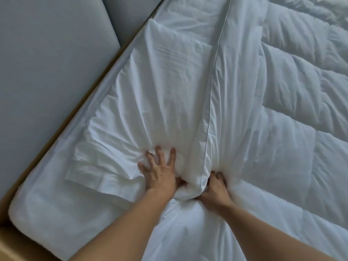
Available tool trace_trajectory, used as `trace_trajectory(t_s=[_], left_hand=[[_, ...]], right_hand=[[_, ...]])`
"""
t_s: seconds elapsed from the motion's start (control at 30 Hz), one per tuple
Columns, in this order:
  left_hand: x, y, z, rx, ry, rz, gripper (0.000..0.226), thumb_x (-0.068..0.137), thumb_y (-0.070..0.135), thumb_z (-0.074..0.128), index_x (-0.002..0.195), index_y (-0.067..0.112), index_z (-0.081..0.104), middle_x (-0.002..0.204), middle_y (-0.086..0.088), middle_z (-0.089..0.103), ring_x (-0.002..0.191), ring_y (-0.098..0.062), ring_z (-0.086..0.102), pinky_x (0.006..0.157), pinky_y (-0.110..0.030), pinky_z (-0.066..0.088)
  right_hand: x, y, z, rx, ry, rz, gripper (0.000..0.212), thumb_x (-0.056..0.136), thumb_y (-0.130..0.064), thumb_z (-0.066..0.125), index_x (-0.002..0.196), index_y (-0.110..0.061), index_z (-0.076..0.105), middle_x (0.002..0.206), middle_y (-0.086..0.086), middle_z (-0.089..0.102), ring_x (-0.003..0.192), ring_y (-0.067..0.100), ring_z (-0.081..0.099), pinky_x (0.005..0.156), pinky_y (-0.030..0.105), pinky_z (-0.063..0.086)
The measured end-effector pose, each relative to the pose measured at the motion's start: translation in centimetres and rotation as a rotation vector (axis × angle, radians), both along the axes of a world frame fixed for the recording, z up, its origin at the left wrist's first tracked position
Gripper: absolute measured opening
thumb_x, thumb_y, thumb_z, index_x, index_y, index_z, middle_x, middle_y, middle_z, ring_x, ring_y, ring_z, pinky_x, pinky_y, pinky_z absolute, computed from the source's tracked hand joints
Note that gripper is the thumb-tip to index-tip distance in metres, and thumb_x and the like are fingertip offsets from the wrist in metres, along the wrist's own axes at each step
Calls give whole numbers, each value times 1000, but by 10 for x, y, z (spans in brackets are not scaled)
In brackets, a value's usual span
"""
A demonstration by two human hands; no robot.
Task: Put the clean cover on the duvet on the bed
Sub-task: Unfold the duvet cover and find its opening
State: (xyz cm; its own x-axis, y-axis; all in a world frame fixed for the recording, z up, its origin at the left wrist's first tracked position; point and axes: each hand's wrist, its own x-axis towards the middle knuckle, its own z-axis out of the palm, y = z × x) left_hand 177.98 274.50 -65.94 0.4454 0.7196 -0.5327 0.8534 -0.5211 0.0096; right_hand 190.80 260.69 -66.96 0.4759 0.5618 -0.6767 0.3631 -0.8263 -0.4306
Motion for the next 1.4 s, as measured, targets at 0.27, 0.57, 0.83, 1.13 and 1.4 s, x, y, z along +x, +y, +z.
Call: trace_trajectory(t_s=[0.27,0.57,0.83,1.13,1.4], left_hand=[[12,8,17,-59,132,-48,112,84,70,60,155,39,-22,159,-20,-18,147,-50,-3,111,-75,13],[48,18,9,108,-179,-779,61,92,42,53,149,41,29,153,0,28,121,-28,39,95,-43,40],[72,24,18,7,-230,-756,63,94,38,57,150,26,32,146,-4,33,120,-30,44,88,-45,44],[72,5,15,-231,-455,-83,39,108,15,35,147,12,42,145,-10,48,115,-16,55,102,-30,46],[95,25,35,-158,-301,-287,31,97,19,48,126,13,40,122,-14,64,113,-37,63,89,-43,48]], right_hand=[[13,3,-17,-47,26,127,95,68,-65,79,143,-20,43,130,2,47,125,20,36,111,25,24],[13,3,-19,137,-76,271,62,90,-52,66,143,-22,53,147,5,53,131,31,46,114,42,29],[39,19,76,33,460,-157,19,74,-26,84,86,-16,74,78,-2,70,72,17,61,65,28,50],[3,151,121,349,-115,-76,44,96,-36,60,139,-27,56,141,4,54,129,21,50,112,35,36],[81,75,95,-87,-415,-124,59,80,-18,62,134,-40,48,127,7,41,123,36,43,103,44,42]])
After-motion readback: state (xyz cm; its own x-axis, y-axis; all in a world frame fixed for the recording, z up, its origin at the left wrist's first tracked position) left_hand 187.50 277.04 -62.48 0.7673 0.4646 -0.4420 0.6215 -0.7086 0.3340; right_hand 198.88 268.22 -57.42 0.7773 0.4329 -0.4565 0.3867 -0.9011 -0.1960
